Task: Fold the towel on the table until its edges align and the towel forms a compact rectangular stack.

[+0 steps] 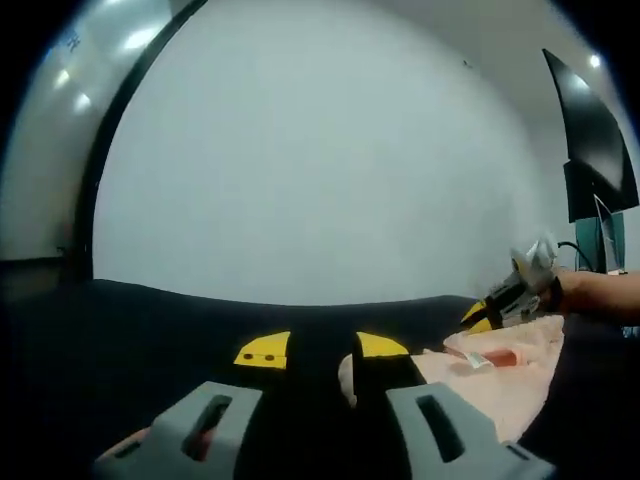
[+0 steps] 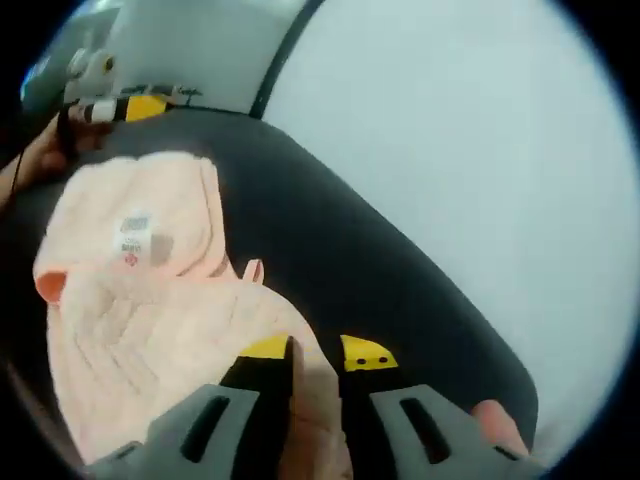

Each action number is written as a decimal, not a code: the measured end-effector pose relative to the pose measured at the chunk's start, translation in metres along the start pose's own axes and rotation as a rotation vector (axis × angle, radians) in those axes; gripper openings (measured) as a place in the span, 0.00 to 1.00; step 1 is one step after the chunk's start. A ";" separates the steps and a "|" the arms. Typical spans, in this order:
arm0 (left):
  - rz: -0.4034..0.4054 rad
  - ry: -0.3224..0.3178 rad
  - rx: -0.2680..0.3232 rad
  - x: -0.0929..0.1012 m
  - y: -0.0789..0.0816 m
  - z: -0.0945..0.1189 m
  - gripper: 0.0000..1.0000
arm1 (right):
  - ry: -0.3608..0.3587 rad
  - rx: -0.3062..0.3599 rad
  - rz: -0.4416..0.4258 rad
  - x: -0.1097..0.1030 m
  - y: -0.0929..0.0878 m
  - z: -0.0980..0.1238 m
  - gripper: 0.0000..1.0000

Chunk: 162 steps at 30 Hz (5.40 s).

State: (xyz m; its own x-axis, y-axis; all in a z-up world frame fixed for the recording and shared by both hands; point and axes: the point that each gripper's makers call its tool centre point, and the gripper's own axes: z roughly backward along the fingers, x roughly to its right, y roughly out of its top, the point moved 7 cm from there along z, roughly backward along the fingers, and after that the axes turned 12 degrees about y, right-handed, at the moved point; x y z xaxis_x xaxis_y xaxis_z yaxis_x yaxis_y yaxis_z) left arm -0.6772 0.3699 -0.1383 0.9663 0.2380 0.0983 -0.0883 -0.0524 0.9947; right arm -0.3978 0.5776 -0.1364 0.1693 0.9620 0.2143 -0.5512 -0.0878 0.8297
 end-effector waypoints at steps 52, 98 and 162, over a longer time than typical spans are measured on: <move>-0.065 0.001 0.001 0.010 -0.003 0.001 0.25 | -0.379 0.514 -1.163 -0.099 -0.102 0.135 0.38; 0.199 0.119 -0.009 -0.036 -0.007 0.012 0.22 | -0.365 0.445 -0.162 -0.205 0.125 -0.023 0.07; -0.382 -0.638 -0.179 0.050 -0.029 -0.022 0.41 | 0.491 0.408 -0.023 -0.129 0.037 -0.057 0.66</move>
State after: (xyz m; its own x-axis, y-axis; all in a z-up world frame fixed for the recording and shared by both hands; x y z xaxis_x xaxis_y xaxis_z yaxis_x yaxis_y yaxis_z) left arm -0.6321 0.4050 -0.1618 0.8853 -0.4011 -0.2351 0.2945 0.0924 0.9512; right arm -0.4869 0.4647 -0.1631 -0.2700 0.9628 0.0131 -0.1798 -0.0638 0.9816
